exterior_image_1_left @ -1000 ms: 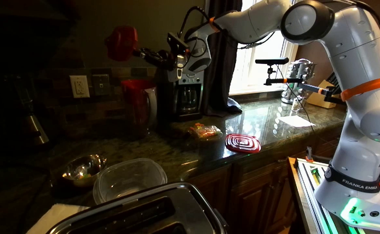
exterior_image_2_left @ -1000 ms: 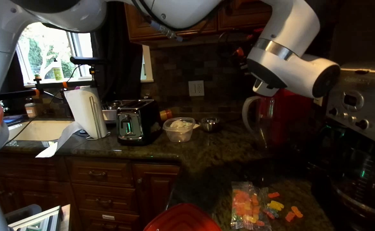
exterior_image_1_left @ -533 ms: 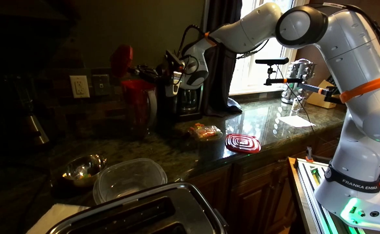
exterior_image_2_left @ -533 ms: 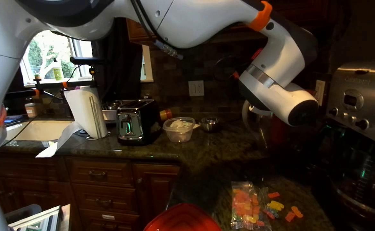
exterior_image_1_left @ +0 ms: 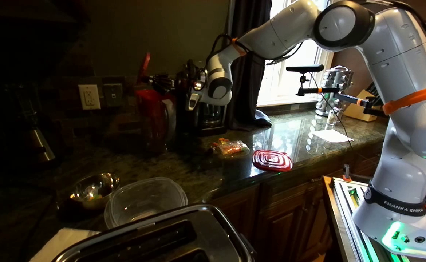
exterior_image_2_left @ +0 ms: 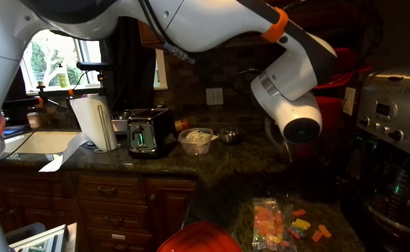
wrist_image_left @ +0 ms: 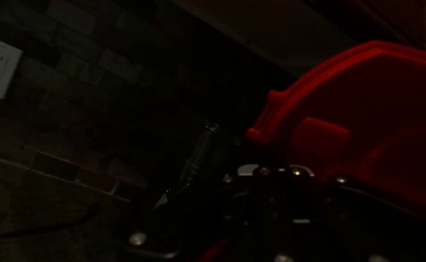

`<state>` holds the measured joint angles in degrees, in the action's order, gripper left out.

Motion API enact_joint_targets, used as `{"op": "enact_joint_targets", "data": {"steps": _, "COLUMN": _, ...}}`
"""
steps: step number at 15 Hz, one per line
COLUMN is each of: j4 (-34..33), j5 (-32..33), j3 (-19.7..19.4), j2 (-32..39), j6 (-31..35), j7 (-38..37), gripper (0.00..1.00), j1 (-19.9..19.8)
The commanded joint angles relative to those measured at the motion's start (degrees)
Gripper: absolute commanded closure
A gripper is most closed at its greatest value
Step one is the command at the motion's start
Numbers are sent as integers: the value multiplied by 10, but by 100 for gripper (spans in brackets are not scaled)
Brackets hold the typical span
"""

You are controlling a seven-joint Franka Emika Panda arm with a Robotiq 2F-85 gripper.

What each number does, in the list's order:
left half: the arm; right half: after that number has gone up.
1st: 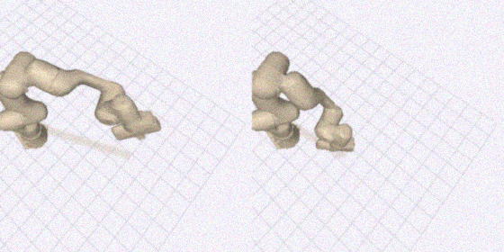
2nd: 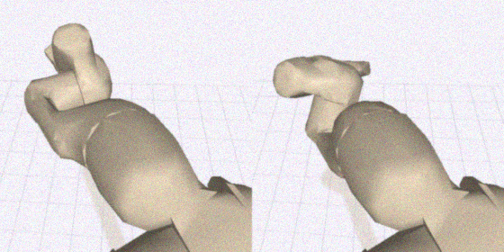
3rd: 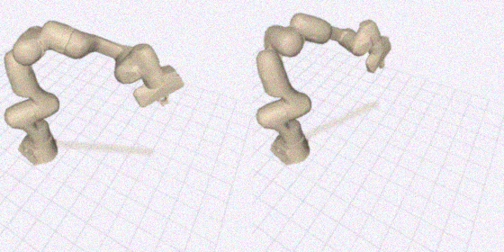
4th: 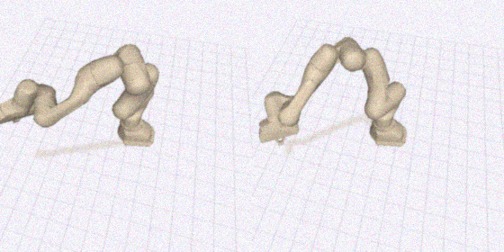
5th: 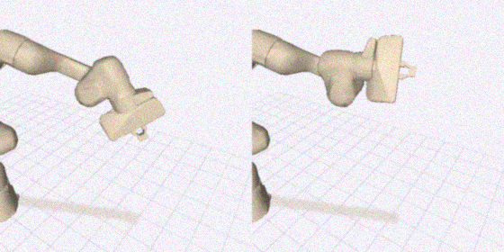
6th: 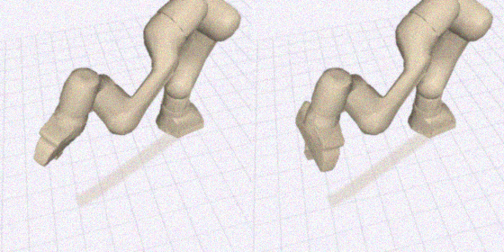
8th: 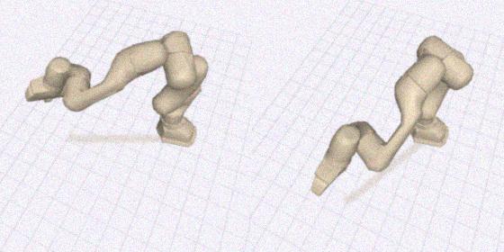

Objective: Move an object from one position

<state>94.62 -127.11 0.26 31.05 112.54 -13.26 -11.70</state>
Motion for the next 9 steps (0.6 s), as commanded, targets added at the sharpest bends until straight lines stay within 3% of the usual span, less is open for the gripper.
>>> {"op": "enact_joint_targets", "data": {"steps": 1, "j4": 4, "j5": -13, "j3": -11, "j2": -1, "j6": 1, "j7": 2, "gripper": 98, "j1": 8}}
{"op": "enact_joint_targets", "data": {"steps": 4, "j4": 13, "j5": -17, "j3": -11, "j2": -5, "j6": -13, "j7": 8, "gripper": 100, "j1": 5}}
{"op": "enact_joint_targets", "data": {"steps": 9, "j4": 73, "j5": 21, "j3": -22, "j2": -26, "j6": -154, "j7": 14, "gripper": 100, "j1": -17}}
